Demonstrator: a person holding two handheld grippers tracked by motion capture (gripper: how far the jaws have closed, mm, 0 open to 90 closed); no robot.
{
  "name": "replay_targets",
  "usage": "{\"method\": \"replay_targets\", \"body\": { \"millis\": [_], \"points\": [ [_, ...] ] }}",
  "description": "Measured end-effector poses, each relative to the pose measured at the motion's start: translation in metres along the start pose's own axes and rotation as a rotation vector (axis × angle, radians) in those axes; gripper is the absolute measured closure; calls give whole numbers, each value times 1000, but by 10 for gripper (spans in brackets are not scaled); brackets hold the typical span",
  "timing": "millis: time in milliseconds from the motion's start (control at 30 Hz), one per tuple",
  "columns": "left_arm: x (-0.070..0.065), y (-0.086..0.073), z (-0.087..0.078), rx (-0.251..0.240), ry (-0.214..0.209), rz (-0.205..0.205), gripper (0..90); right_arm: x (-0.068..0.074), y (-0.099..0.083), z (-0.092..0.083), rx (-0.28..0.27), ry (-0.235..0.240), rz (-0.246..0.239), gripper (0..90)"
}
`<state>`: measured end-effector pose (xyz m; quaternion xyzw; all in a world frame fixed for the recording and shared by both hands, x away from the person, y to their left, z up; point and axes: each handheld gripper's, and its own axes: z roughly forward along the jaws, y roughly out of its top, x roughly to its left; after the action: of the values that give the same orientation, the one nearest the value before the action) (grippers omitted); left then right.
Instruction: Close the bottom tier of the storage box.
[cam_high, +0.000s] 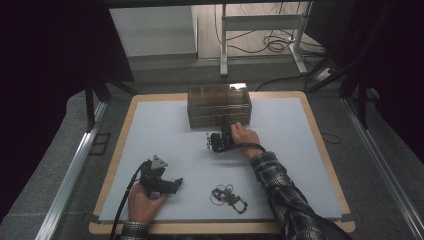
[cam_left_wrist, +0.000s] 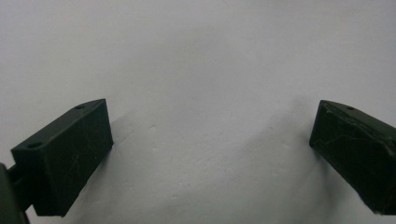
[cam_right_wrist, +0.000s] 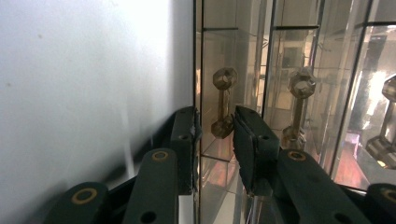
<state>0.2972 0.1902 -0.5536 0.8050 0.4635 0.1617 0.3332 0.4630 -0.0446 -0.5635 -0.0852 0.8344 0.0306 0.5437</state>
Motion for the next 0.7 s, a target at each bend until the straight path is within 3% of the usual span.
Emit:
{"method": "replay_targets", "body": {
  "millis": [200, 300, 700],
  "points": [
    [0, 0, 0, 0, 0, 0, 0, -1, 2, 0, 7, -24, 0, 778],
    [0, 0, 0, 0, 0, 0, 0, -3, 3, 0, 17, -8, 6, 787],
    [0, 0, 0, 0, 0, 0, 0, -1, 3, -2, 14, -27, 14, 799]
  ]
}}
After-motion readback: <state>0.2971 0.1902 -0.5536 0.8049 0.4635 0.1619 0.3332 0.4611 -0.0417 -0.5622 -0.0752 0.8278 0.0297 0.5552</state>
